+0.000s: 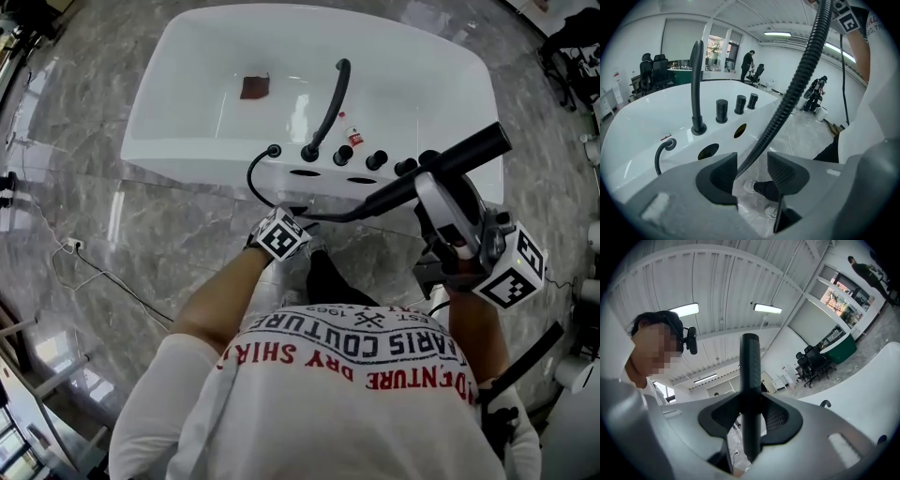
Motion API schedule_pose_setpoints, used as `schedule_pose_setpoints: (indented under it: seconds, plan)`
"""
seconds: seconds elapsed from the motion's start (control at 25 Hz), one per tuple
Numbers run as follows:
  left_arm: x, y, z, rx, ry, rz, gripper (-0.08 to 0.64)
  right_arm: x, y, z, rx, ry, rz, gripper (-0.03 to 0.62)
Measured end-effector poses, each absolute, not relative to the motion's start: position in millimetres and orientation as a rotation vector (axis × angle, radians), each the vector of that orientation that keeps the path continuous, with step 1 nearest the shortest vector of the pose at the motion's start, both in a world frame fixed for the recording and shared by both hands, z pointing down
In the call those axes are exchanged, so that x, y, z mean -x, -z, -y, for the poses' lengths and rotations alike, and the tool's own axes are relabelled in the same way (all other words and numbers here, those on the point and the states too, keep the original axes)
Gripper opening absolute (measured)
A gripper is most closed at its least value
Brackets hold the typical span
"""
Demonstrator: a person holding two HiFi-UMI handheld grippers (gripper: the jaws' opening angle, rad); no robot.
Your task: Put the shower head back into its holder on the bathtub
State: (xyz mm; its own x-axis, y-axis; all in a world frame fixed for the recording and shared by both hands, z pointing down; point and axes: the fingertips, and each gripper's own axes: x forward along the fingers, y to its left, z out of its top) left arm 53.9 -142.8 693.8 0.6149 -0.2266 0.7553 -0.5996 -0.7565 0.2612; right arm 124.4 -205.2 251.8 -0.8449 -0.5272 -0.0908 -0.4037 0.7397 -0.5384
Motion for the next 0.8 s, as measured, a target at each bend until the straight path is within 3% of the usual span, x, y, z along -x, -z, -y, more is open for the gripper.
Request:
schedule_pose_setpoints:
  seconds: [0.08, 0.12, 0.2, 0.52, 0.8]
  plan:
    - [-55, -700, 143, -2.334, -0.987, 0.66, 0.2, -128, -253, 206, 0.741, 0.768, -2.697, 0.14]
    - [-56, -703, 144, -2.329, -0.962, 0.677, 0.146, -130, -254, 206, 0.739, 0.778, -2.691, 0.14]
    - [-58, -705, 151, -2.324, -0.923, 0.724, 0.11, -133, -255, 206, 0.73, 0.797, -2.682, 0.14]
    - [-68, -708, 159, -2.342, -0.898, 0.736, 0.072, -142, -256, 213, 0.759, 0.786, -2.705, 0.138]
    - [-34, -693, 151, -2.277, -0.838, 0.784, 0.058, -140, -261, 221, 0.822, 0.776, -2.691, 0.138]
